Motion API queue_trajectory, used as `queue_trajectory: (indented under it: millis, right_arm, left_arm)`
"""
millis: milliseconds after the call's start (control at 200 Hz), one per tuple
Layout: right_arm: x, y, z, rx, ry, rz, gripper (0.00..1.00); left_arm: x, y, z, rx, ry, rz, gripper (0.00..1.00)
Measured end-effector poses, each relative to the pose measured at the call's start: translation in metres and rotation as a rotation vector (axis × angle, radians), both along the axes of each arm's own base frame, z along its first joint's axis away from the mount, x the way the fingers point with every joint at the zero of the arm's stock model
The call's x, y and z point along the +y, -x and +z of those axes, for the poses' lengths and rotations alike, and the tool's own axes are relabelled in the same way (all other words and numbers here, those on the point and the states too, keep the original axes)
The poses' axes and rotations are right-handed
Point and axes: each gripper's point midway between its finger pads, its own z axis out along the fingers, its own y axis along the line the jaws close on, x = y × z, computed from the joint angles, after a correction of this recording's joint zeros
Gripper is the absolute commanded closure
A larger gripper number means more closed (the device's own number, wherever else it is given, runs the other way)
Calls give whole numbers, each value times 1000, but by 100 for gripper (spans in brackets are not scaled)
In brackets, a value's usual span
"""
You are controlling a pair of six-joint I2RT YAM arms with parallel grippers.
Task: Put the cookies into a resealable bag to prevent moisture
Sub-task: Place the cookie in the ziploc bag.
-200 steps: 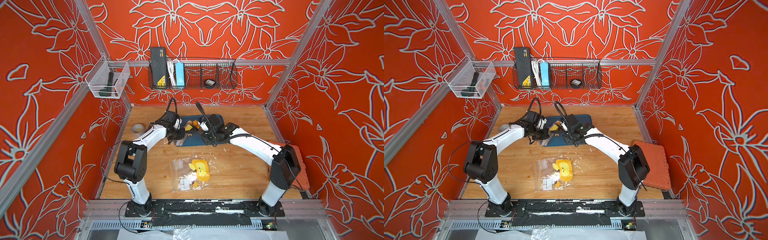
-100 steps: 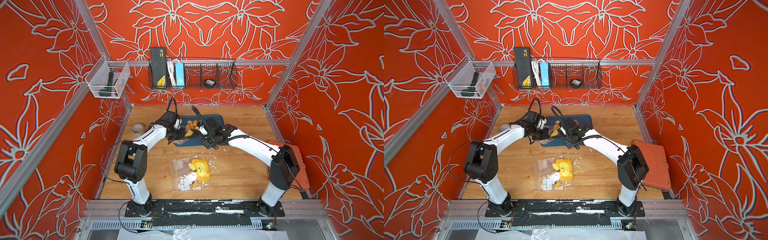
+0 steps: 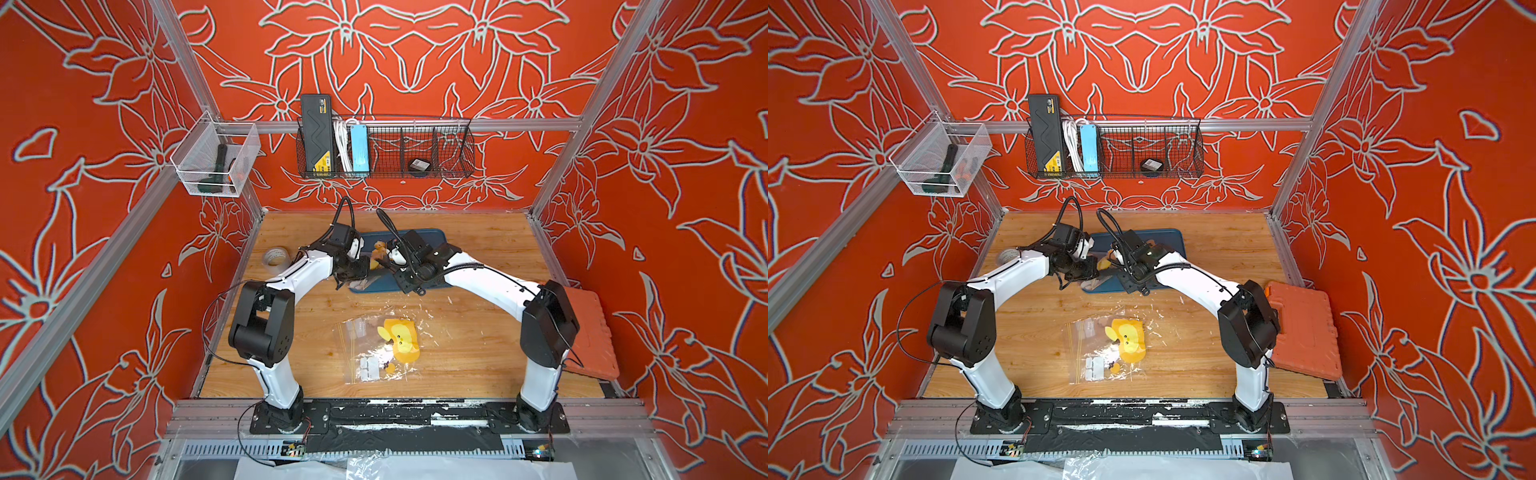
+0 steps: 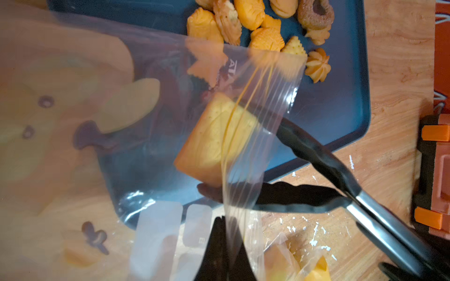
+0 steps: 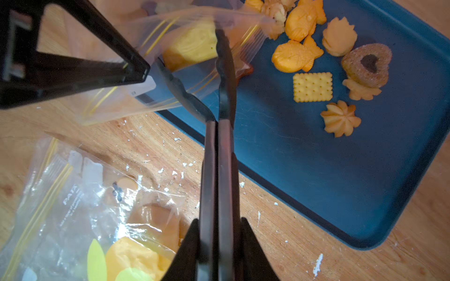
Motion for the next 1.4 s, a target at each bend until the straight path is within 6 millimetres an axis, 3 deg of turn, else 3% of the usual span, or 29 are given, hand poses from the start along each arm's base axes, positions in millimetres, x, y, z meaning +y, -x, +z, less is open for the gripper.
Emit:
queue_trajectory:
  millis: [295,475,616,821,1001,1401]
  right_arm:
    - [12,-3,-5,51,-31,-2,80]
    - [7,0,-18,80,10,-5,80]
    - [9,-1,-13,76,5,-1,79]
    - [18,-3,-2,72,-37,16,71]
    - [22,-3,4,69,-57,32,53]
    - [21,2,13,63,-82,42,47]
  left_arm:
    - [5,1,13,-55,-12,16,100]
    - [18,-1,35,-136,-31,64,100]
    - [25,-4,47,-179,-26,89,100]
    - [25,-5,43,-168,-19,90,100]
    - [24,-4,36,-146,-17,83,100]
    - [24,-3,31,-130,-21,83,100]
